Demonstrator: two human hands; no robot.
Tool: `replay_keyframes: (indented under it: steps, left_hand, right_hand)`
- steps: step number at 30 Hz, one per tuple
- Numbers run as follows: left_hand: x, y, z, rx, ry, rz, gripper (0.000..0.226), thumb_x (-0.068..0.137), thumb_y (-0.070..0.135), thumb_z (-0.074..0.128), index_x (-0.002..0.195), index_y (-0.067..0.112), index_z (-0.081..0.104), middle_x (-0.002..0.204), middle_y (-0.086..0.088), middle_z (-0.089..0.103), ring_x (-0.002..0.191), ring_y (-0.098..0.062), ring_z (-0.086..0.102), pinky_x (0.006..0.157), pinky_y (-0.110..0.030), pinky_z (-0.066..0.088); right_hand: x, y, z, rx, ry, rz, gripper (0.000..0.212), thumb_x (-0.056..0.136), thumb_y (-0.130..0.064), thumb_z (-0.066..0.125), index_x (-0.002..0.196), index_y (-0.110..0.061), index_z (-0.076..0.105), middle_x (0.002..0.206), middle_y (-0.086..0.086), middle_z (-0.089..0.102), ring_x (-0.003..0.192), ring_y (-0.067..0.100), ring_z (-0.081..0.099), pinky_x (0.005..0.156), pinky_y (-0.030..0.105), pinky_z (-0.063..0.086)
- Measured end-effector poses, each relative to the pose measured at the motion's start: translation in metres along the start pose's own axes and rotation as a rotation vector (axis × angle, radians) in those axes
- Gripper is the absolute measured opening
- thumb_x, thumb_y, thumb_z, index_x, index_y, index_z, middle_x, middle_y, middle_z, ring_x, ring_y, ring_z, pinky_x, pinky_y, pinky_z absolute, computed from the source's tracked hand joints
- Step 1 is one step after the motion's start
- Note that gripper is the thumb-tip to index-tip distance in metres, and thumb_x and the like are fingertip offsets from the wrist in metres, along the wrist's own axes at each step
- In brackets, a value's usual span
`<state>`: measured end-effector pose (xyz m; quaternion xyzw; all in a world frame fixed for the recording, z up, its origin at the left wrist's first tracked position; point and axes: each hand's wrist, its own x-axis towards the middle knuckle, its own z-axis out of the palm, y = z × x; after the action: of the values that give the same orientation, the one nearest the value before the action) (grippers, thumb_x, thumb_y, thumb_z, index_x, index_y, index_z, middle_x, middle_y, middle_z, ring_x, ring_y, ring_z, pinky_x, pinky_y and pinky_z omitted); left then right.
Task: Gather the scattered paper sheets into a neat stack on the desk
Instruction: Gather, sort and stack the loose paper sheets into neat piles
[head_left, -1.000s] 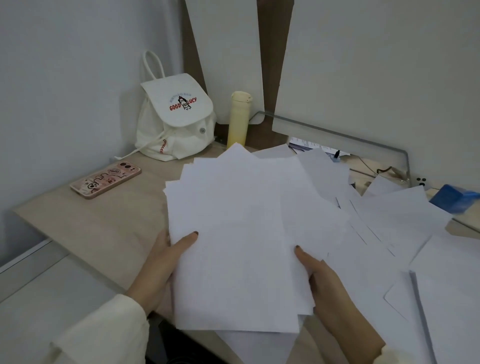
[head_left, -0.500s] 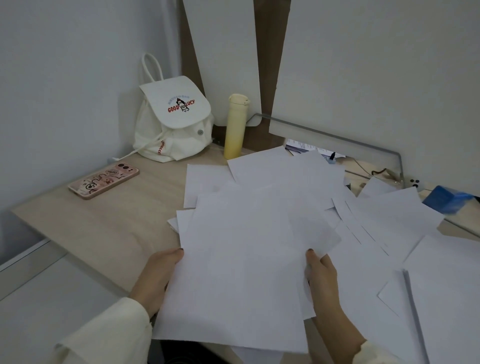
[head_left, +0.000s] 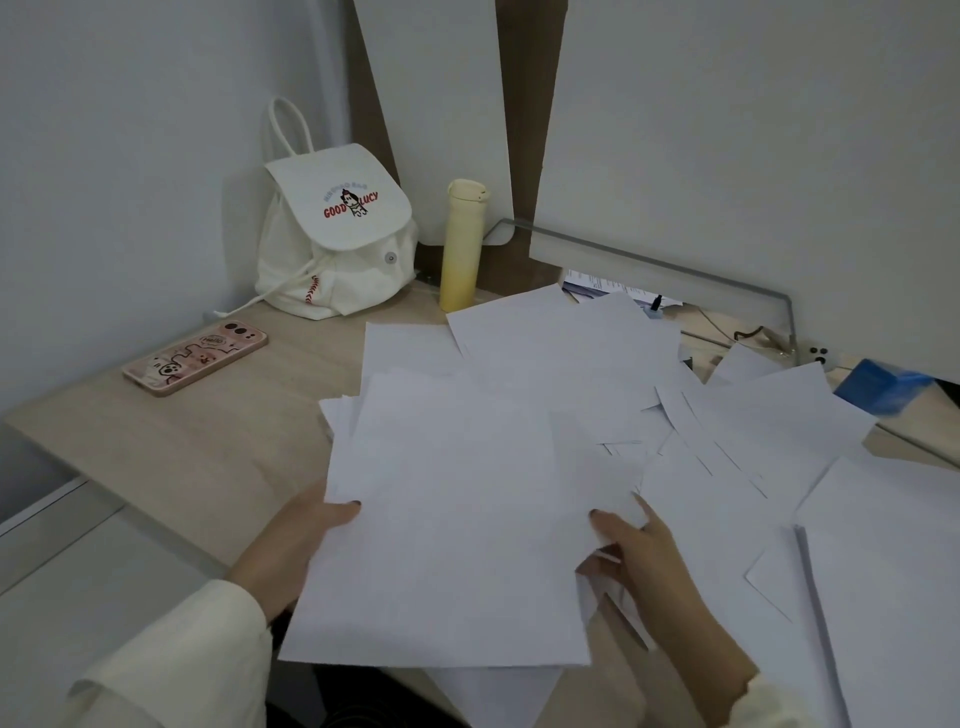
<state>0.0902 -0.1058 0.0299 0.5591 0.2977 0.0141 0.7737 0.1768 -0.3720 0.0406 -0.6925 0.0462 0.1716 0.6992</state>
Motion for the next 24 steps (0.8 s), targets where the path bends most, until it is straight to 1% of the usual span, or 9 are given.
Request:
replay_keyframes:
  steps: [2, 4, 6, 10, 12, 14, 18, 21, 24]
  left_hand:
    - [0.003, 0.004, -0.006, 0.027, -0.021, -0.012, 0.022, 0.092, 0.001, 0.049, 0.111, 0.005, 0.06, 0.092, -0.01, 0.071, 0.085, -0.027, 0.063, 0.068, -0.036, 0.048]
    - [0.005, 0.006, -0.012, -0.002, -0.006, -0.032, 0.029, 0.093, 0.002, 0.049, 0.12, -0.001, 0.057, 0.109, -0.018, 0.065, 0.091, -0.031, 0.06, 0.074, -0.038, 0.048]
    - [0.007, 0.006, -0.019, -0.089, 0.032, -0.041, 0.031, 0.093, 0.007, 0.051, 0.121, -0.001, 0.057, 0.11, -0.016, 0.064, 0.09, -0.03, 0.059, 0.074, -0.037, 0.046]
    - [0.007, -0.003, -0.015, -0.234, -0.006, -0.074, 0.024, 0.091, 0.02, 0.054, 0.106, 0.006, 0.066, 0.091, -0.009, 0.072, 0.078, -0.024, 0.068, 0.071, -0.035, 0.049]
    - [0.006, -0.005, -0.011, -0.194, -0.033, -0.091, 0.02, 0.087, 0.02, 0.059, 0.098, 0.007, 0.069, 0.09, -0.009, 0.075, 0.074, -0.022, 0.071, 0.071, -0.035, 0.052]
    - [0.005, -0.005, -0.011, -0.141, -0.046, -0.11, 0.021, 0.084, 0.016, 0.062, 0.101, 0.005, 0.069, 0.094, -0.012, 0.075, 0.075, -0.024, 0.072, 0.073, -0.037, 0.051]
    - [0.005, 0.003, -0.027, 0.008, -0.093, -0.149, 0.035, 0.074, 0.006, 0.072, 0.107, 0.001, 0.066, 0.104, -0.018, 0.071, 0.08, -0.03, 0.072, 0.07, -0.038, 0.055]
    - [0.005, 0.011, -0.036, 0.081, -0.161, -0.172, 0.056, 0.06, 0.014, 0.074, 0.114, -0.001, 0.064, 0.11, -0.019, 0.069, 0.093, -0.034, 0.069, 0.079, -0.039, 0.055]
    - [0.003, 0.012, -0.036, 0.036, -0.178, -0.203, 0.056, 0.058, 0.014, 0.079, 0.11, 0.001, 0.066, 0.109, -0.019, 0.07, 0.087, -0.034, 0.07, 0.081, -0.041, 0.053]
  right_hand:
    - [0.009, -0.001, -0.008, -0.099, 0.01, 0.01, 0.021, 0.091, -0.001, 0.051, 0.106, -0.012, 0.061, 0.093, 0.011, 0.067, 0.08, 0.026, 0.064, 0.055, 0.028, 0.057]
    - [0.016, 0.0, -0.009, -0.248, 0.02, 0.006, 0.023, 0.091, -0.005, 0.051, 0.113, -0.01, 0.06, 0.093, 0.007, 0.066, 0.084, 0.024, 0.062, 0.066, 0.032, 0.056]
    - [0.018, 0.0, -0.007, -0.277, 0.036, -0.007, 0.023, 0.092, -0.007, 0.05, 0.114, -0.009, 0.06, 0.092, 0.005, 0.065, 0.086, 0.025, 0.062, 0.078, 0.039, 0.053]
    - [0.013, 0.01, 0.004, 0.024, 0.011, 0.02, 0.022, 0.094, -0.004, 0.046, 0.105, -0.014, 0.062, 0.097, 0.009, 0.069, 0.089, 0.029, 0.066, 0.072, 0.039, 0.056]
    - [0.012, 0.018, 0.008, 0.152, -0.015, 0.08, 0.022, 0.093, -0.001, 0.045, 0.105, -0.011, 0.061, 0.099, 0.011, 0.07, 0.088, 0.029, 0.067, 0.065, 0.037, 0.058]
    - [0.013, 0.021, 0.006, 0.184, -0.073, 0.129, 0.022, 0.09, 0.001, 0.047, 0.106, -0.008, 0.06, 0.101, 0.015, 0.07, 0.09, 0.032, 0.066, 0.065, 0.039, 0.059]
    - [0.024, -0.004, -0.021, -0.085, -0.233, 0.118, 0.039, 0.062, -0.016, 0.069, 0.098, -0.003, 0.062, 0.092, 0.016, 0.063, 0.082, 0.029, 0.058, 0.059, 0.026, 0.049]
    - [0.035, -0.024, -0.032, -0.28, -0.316, 0.134, 0.026, 0.083, -0.016, 0.062, 0.108, -0.014, 0.066, 0.098, 0.008, 0.071, 0.087, 0.028, 0.065, 0.066, 0.028, 0.052]
    - [0.047, -0.025, -0.025, -0.408, -0.298, 0.142, 0.023, 0.089, -0.02, 0.058, 0.109, -0.015, 0.067, 0.104, 0.007, 0.073, 0.095, 0.027, 0.069, 0.076, 0.031, 0.053]
